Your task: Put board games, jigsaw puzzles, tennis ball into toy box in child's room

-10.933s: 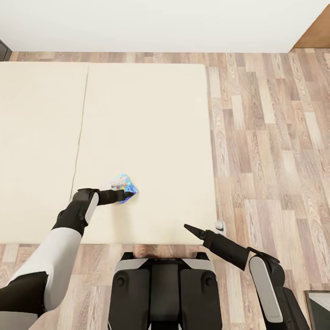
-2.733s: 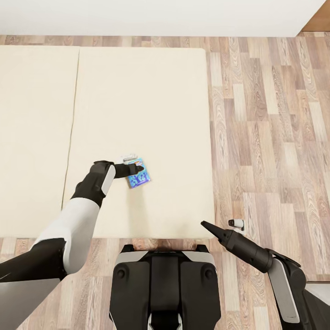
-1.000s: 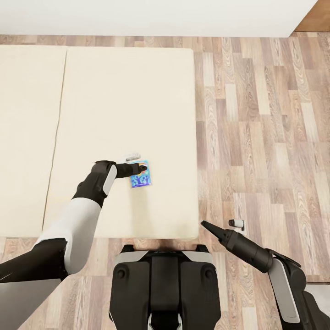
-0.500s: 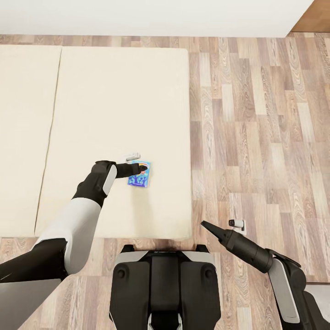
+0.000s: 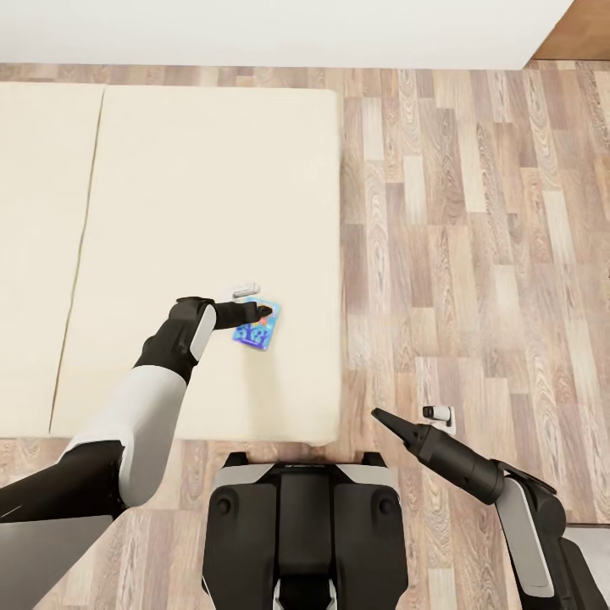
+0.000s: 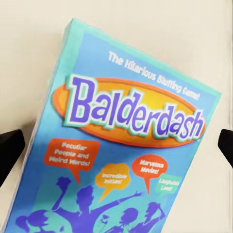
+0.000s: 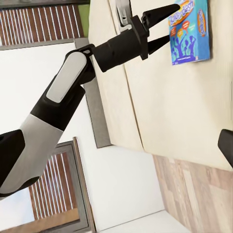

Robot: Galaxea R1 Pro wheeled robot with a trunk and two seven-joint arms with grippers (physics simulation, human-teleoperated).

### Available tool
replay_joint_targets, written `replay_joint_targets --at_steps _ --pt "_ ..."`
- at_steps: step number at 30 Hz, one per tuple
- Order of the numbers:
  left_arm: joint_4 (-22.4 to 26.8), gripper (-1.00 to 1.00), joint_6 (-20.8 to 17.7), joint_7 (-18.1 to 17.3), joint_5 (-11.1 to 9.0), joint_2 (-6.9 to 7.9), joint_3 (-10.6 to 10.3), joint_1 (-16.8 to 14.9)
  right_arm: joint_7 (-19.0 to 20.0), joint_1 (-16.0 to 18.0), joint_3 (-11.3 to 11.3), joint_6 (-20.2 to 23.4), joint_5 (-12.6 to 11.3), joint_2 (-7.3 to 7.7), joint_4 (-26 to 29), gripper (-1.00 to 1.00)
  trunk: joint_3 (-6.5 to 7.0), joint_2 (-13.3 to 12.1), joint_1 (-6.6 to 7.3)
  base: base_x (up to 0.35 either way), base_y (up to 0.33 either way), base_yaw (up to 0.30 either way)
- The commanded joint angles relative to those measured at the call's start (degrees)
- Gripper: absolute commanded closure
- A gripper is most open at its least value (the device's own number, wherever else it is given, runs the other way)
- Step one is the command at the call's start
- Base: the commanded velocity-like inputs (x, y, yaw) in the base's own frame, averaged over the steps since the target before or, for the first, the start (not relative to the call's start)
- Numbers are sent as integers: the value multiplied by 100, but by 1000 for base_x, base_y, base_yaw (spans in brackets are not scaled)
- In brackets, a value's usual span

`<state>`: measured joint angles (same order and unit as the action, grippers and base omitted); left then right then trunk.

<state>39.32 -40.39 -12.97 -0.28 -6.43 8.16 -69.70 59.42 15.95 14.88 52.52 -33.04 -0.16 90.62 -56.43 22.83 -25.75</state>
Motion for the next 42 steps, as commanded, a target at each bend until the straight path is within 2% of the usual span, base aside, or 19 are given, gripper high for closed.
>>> replay_joint_targets --at_steps 1,8,42 --pt "6 -100 -39 -21 -2 -8 36 -3 16 3 6 23 -1 -2 0 -100 -6 9 -4 0 -201 0" --pt "7 -100 -38 -21 1 -8 36 -4 14 2 6 27 -1 -2 -3 -100 -6 9 -4 0 -175 0" --pt "6 -100 -39 -29 1 -8 36 1 8 4 6 30 8 -2 -9 -100 -6 9 -4 0 -31 0"
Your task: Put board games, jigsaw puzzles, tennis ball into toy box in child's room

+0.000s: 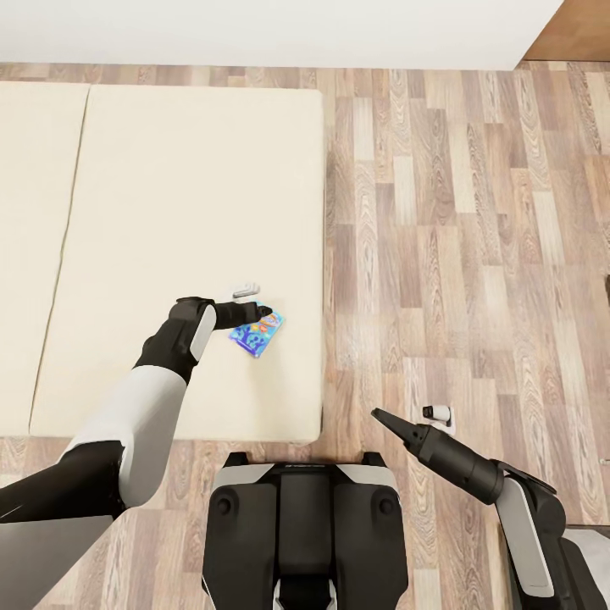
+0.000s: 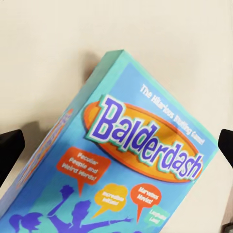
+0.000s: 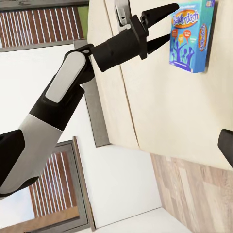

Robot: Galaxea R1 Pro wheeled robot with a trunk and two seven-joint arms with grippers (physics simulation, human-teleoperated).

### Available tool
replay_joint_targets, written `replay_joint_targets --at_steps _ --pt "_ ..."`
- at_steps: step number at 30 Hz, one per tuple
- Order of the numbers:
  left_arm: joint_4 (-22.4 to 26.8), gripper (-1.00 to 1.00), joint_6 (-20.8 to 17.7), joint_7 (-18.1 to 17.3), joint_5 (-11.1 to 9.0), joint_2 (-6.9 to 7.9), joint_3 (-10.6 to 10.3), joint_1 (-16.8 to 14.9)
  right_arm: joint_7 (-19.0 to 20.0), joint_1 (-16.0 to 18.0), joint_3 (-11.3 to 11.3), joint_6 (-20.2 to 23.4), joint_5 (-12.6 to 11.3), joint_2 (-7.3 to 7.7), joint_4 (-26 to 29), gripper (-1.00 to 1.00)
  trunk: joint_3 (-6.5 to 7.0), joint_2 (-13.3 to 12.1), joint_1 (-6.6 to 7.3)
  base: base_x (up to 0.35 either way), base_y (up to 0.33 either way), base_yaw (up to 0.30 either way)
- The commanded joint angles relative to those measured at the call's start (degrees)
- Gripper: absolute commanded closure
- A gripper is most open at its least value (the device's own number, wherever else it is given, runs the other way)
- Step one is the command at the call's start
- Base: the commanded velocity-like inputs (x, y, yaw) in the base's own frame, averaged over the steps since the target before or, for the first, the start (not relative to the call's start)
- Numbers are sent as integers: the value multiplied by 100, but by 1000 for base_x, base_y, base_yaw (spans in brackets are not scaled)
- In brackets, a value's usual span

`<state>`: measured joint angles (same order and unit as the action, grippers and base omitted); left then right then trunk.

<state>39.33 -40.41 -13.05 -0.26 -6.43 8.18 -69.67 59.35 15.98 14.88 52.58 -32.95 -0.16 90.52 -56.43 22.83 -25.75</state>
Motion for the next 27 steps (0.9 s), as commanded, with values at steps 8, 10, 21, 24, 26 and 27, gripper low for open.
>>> replay_joint_targets --at_steps 8,10,21,24,26,27 --pt "4 -100 -37 -22 -1 -27 34 -2 15 2 6 24 -1 -2 1 -100 -6 9 -3 0 -140 0" --pt "4 -100 -37 -22 -1 -31 35 -2 15 2 6 24 -1 -2 1 -100 -6 9 -3 0 -43 0" --pt "5 -100 -41 -19 -1 -41 34 -2 15 2 6 24 -1 1 1 -100 -6 9 -3 -15 -89 0" --pt "5 -100 -45 -15 -1 -42 35 -2 15 2 6 24 -1 2 1 -100 -6 9 -3 -9 -54 0" --pt "4 -100 -51 -10 -1 -40 35 -2 15 2 6 24 -1 4 1 -100 -6 9 -3 -3 -17 0" --pt "4 -100 -64 -8 -1 -38 35 -2 15 2 6 24 -1 5 1 -100 -6 9 -3 -1 -9 0"
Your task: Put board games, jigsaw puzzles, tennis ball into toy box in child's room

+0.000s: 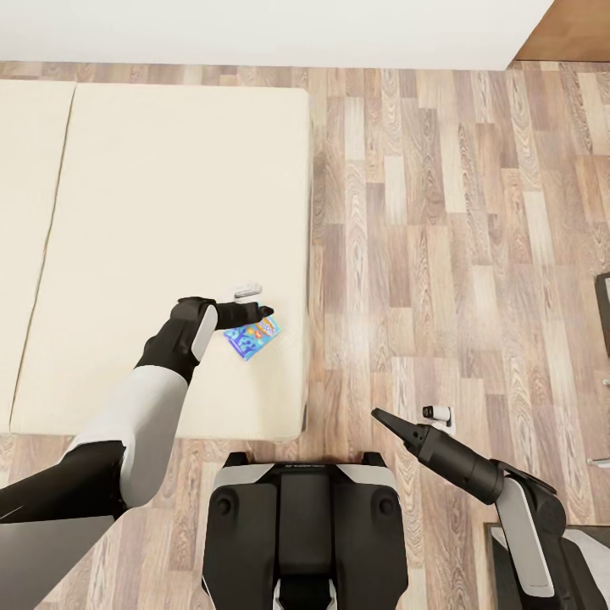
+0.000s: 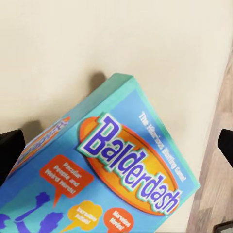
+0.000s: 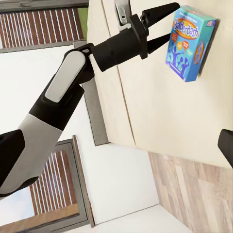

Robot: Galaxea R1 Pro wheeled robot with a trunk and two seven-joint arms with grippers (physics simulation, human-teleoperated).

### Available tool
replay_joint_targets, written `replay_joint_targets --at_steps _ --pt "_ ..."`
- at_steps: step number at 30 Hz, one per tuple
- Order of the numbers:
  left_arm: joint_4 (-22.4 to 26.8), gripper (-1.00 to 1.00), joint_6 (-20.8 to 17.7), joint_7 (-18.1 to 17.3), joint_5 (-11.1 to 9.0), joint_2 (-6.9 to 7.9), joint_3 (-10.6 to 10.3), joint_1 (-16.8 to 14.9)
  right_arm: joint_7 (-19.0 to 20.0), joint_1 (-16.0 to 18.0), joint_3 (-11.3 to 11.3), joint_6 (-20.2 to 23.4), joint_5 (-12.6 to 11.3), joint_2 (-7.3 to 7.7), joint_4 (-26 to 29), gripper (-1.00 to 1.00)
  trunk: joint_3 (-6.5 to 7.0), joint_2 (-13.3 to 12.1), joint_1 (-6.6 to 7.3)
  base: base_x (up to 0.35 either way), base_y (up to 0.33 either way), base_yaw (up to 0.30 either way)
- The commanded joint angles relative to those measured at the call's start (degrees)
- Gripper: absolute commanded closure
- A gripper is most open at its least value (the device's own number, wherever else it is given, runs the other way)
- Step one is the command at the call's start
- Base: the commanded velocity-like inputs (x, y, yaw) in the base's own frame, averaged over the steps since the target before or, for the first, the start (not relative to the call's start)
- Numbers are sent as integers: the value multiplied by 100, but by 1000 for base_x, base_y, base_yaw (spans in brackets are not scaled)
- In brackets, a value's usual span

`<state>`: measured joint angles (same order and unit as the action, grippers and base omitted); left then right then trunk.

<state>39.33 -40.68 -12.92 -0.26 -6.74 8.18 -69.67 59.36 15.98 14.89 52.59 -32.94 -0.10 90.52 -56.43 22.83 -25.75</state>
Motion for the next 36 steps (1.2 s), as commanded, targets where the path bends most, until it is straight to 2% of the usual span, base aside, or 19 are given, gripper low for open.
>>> replay_joint_targets --at_steps 1,8,15,36 --pt "6 -100 -51 -20 -1 -6 35 -2 14 2 5 24 -2 0 1 -100 -6 9 -3 -1 -5 0" --pt "5 -100 -289 -18 5 35 13 -2 14 2 7 24 -2 1 1 -100 -6 9 -3 0 -1 0" --pt "5 -100 -772 -25 23 56 38 -2 14 2 5 24 -2 -3 1 -100 -6 9 -3 0 0 0" --pt "-18 -100 -1247 -34 15 6 24 -2 36 0 58 25 -2 1 1 -100 -6 9 -3 0 0 0"
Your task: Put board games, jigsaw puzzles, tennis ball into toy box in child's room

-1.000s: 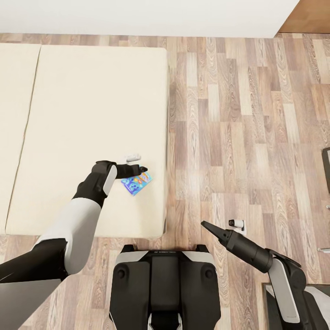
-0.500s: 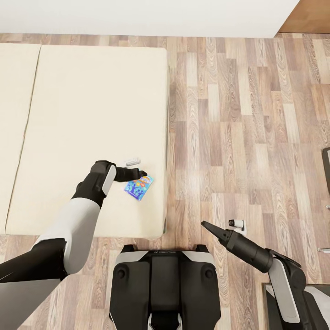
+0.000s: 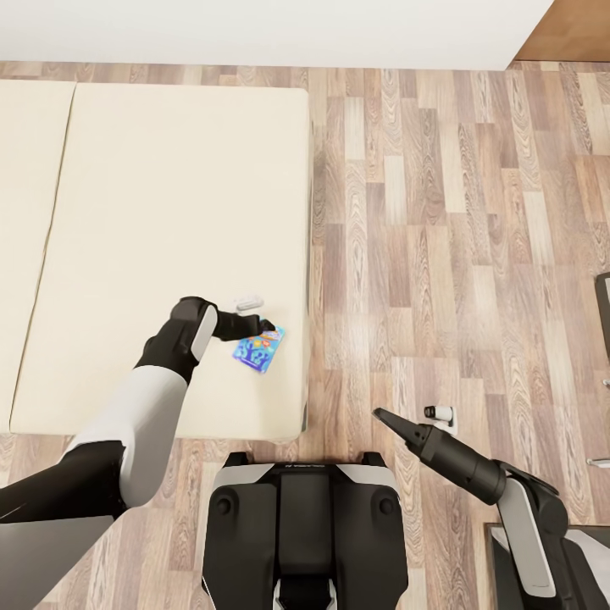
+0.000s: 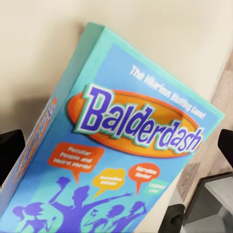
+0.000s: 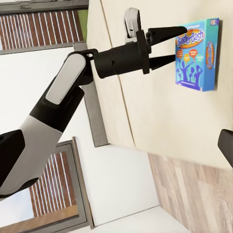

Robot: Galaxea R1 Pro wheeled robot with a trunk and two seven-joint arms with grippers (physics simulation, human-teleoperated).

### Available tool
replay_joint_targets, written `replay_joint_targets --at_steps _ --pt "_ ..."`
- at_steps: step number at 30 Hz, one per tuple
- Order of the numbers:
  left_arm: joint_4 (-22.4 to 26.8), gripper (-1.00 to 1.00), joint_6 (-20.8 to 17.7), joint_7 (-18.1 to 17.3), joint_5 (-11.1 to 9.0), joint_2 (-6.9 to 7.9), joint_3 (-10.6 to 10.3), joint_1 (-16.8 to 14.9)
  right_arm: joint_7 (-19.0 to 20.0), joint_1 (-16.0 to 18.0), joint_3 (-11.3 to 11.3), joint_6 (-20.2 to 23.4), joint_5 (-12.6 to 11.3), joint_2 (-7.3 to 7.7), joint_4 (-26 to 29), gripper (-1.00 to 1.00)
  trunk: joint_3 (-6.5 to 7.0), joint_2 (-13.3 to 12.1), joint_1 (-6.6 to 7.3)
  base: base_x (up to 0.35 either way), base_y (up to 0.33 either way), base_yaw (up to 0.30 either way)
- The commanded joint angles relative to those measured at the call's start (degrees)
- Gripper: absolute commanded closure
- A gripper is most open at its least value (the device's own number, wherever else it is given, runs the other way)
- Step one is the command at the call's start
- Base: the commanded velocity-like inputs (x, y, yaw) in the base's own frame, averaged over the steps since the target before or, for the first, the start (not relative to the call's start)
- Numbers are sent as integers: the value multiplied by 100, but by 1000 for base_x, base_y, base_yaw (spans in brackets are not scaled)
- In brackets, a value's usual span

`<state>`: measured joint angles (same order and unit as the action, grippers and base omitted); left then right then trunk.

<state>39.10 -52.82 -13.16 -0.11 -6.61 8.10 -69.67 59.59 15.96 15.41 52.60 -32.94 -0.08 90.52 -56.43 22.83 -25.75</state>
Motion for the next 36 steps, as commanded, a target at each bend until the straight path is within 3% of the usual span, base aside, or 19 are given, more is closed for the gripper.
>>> replay_joint_targets --at_steps 1,10,22,36 --pt "0 -100 -40 -11 2 -10 33 -2 15 -1 27 25 -2 -1 1 -100 -6 9 -3 0 0 0" --pt "-25 -100 -298 -80 11 -87 25 -2 19 4 74 31 -7 -1 1 -100 -6 9 -3 0 0 0" --pt "-83 -100 -316 -437 12 -102 25 -2 18 4 77 31 -8 -2 1 -100 -6 9 -3 0 0 0" --pt "-236 -100 -308 -503 20 -103 25 -2 28 4 77 31 -6 -1 1 -100 -6 9 -3 0 0 0"
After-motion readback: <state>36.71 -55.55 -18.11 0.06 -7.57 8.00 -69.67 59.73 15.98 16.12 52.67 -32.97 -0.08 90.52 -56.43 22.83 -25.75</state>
